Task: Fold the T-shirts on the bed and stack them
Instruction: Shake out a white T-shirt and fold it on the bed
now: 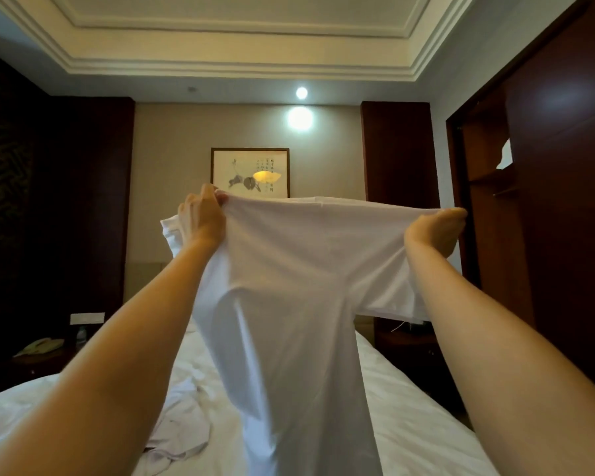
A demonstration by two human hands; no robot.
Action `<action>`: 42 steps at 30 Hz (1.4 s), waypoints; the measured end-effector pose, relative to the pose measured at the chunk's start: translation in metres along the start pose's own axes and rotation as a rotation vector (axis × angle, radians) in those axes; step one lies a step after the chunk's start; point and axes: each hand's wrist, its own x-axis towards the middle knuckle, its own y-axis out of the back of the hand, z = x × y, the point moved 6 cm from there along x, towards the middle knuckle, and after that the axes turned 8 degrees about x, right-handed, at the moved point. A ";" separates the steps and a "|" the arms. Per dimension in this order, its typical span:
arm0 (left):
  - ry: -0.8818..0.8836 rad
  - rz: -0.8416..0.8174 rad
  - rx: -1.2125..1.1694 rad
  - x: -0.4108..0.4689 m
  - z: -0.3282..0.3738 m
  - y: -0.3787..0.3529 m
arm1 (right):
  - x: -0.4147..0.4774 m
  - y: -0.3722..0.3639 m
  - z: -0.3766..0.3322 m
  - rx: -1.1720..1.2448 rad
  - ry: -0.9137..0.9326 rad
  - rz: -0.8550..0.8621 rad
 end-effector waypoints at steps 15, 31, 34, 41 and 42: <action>0.187 -0.202 -0.188 -0.007 0.006 0.030 | -0.018 0.040 -0.018 -0.142 0.026 -0.049; -0.024 -0.261 0.137 -0.034 -0.031 -0.002 | -0.031 0.007 0.031 -0.142 -0.055 -0.191; -0.106 -0.232 0.197 -0.022 -0.029 0.003 | -0.034 0.006 0.037 -0.163 -0.083 -0.169; -0.226 -0.223 0.230 -0.011 -0.021 -0.004 | -0.032 0.010 0.033 -0.162 -0.017 -0.097; -0.247 -0.197 0.237 -0.011 -0.017 -0.002 | -0.031 0.013 0.030 -0.155 -0.003 -0.074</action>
